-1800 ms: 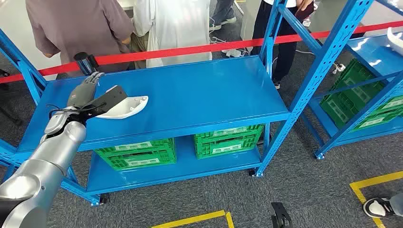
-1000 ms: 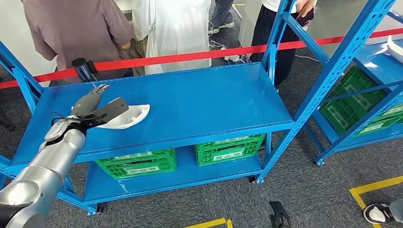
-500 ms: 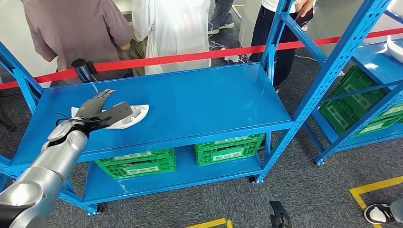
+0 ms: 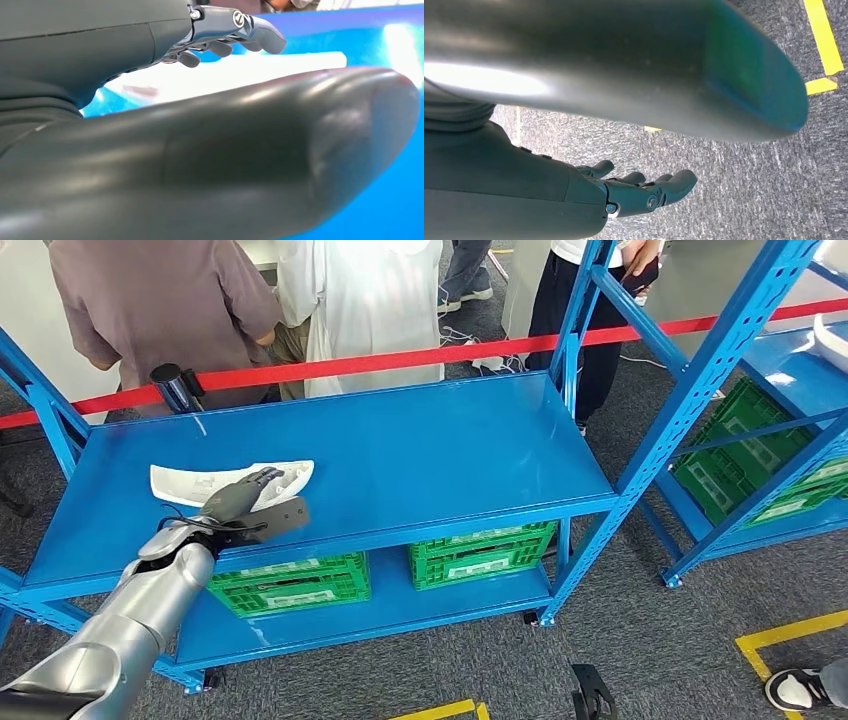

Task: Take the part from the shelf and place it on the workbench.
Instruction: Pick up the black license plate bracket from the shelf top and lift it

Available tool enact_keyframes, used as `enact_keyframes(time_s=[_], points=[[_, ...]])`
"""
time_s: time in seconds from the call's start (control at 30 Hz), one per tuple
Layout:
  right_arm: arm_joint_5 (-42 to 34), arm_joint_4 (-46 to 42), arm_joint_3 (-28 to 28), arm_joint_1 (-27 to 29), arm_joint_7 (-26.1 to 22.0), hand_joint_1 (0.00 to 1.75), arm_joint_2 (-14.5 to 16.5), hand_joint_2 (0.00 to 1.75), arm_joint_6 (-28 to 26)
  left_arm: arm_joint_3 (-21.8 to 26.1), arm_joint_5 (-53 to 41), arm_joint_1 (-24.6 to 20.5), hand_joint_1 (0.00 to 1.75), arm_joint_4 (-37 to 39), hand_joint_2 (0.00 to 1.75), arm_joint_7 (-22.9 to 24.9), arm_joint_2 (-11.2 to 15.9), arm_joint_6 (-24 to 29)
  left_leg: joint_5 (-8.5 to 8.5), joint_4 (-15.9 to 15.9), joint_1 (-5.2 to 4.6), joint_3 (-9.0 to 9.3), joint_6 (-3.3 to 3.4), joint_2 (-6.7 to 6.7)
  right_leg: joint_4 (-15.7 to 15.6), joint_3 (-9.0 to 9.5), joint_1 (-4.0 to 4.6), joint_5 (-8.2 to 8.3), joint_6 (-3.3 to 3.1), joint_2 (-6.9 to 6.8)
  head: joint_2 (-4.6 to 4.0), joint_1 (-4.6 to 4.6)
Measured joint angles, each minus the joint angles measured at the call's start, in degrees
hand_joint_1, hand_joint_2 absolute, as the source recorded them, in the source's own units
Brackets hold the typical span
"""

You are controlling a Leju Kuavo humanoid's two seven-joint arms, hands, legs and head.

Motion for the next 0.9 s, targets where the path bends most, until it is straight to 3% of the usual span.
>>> enact_keyframes(time_s=[0.5, 0.63, 0.9], points=[[0.04, 0.0, -1.62, 0.03, 0.19, 0.0, 0.01, 0.0, -0.28, -2.13, 5.36, 1.91, 0.0, -0.02, 0.0, 0.54, -3.73, 3.95, 0.0, 0.0, 0.0, 0.0, 0.0, 0.0, 0.0, -0.01, 0.01, 0.0, 0.0, -0.01, 0.0, -0.01], [0.07, 0.0, -1.74, 0.04, 0.19, 0.0, 0.01, 0.0, -0.3, -2.16, 5.81, 1.92, 0.0, -0.02, 1.75, 1.01, -3.94, 4.1, 0.0, 0.0, 0.0, 0.0, 0.0, 0.0, 0.0, -0.01, 0.01, 0.0, 0.0, -0.01, 0.0, -0.01], [0.53, 0.0, -1.83, 0.04, 0.24, 0.0, 0.01, 0.0, -0.34, -2.31, 7.87, 2.14, 0.0, -0.04, 1.75, 4.15, -4.83, 7.38, 0.0, 0.0, 0.0, -0.01, 0.0, -0.01, 0.0, 0.0, 0.0, 0.0, 0.0, -0.01, 0.0, -0.01]])
